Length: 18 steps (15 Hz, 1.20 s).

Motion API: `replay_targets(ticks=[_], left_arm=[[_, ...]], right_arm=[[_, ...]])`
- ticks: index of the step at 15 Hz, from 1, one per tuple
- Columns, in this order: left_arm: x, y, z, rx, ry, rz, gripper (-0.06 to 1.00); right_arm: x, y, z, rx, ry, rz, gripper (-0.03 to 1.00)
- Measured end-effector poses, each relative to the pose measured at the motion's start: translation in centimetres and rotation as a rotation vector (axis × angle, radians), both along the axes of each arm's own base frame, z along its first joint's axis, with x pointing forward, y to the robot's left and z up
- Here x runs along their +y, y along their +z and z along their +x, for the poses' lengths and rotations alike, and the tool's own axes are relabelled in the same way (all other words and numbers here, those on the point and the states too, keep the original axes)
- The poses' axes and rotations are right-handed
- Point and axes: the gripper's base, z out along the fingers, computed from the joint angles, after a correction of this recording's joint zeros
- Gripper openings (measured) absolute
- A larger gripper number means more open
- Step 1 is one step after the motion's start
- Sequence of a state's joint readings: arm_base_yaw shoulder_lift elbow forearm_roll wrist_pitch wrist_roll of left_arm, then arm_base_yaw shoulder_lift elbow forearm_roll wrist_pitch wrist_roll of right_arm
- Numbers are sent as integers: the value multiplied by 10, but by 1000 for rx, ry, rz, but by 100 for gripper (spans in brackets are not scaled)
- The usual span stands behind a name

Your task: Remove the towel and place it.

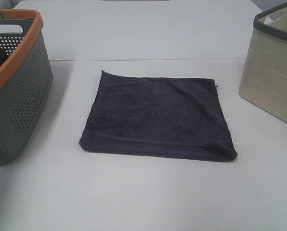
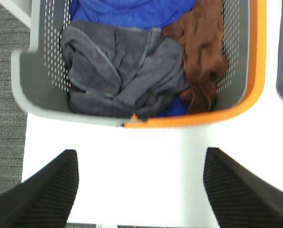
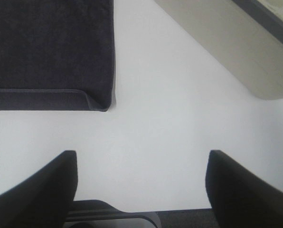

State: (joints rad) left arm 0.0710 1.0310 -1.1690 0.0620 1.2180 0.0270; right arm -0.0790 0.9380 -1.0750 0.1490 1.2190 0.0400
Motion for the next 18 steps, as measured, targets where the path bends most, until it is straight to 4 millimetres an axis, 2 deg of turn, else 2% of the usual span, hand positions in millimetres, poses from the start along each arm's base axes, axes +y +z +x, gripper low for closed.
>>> replay_targets(ticks=[1, 2, 5, 6, 7, 10, 13, 16, 18], left_arm=[[-1, -5, -19, -13, 1, 3, 69], [-2, -8, -39, -41, 3, 6, 69], [-5, -17, -83, -136, 4, 19, 69], [-6, -20, -93, -195, 2, 25, 69], [-7, -29, -108, -333, 2, 32, 69], [-7, -53, -116, -399, -1, 44, 69], [-8, -79, -124, -375, -1, 39, 69], [-12, -94, -134, -378, -7, -8, 69], [-16, -96, -144, -434, -15, -37, 69]], right_arm=[[2, -6, -27, -40, 1, -5, 67], [3, -8, -35, -51, 1, -7, 67], [0, -29, -82, -123, 5, -100, 67], [-3, -39, -93, -134, -5, -137, 67], [-6, -57, -108, -167, -9, -193, 67], [-5, -77, -119, -223, -7, -202, 67], [-2, -94, -131, -293, 9, -195, 67], [0, -95, -149, -436, -2, -204, 67], [1, -95, -160, -510, -8, -210, 67]])
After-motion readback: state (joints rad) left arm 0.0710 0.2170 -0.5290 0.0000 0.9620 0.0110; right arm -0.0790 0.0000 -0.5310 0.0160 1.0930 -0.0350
